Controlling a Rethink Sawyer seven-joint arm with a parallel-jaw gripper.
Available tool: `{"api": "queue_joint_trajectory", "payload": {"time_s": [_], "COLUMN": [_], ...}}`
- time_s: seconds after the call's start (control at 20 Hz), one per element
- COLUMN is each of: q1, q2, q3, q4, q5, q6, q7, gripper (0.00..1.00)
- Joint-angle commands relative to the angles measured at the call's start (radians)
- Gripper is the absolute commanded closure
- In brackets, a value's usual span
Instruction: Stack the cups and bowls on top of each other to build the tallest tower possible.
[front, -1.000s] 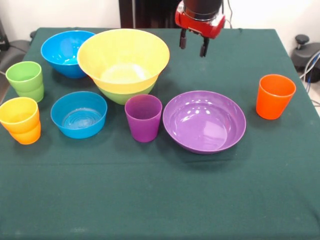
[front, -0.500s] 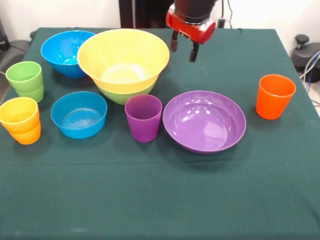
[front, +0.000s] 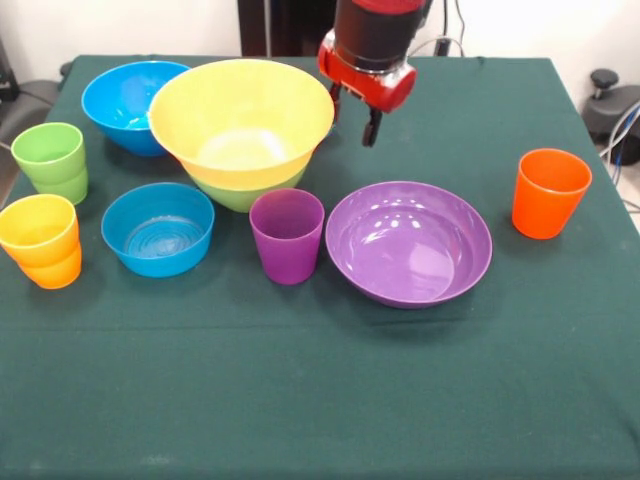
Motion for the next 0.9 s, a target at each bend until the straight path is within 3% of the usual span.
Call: {"api": "queue_joint_trajectory", "payload": {"time_s": [0.05,0.9], "q1": [0.033,0.088], "q2": [0.110,0.115], "q3": [0.019,-0.008], "q4": [-0.148,-0.165], "q5": [0.052,0.122], "q6": [-0.004,0.043], "q7": [0.176,0.169], "gripper": [0.00,0.00]}}
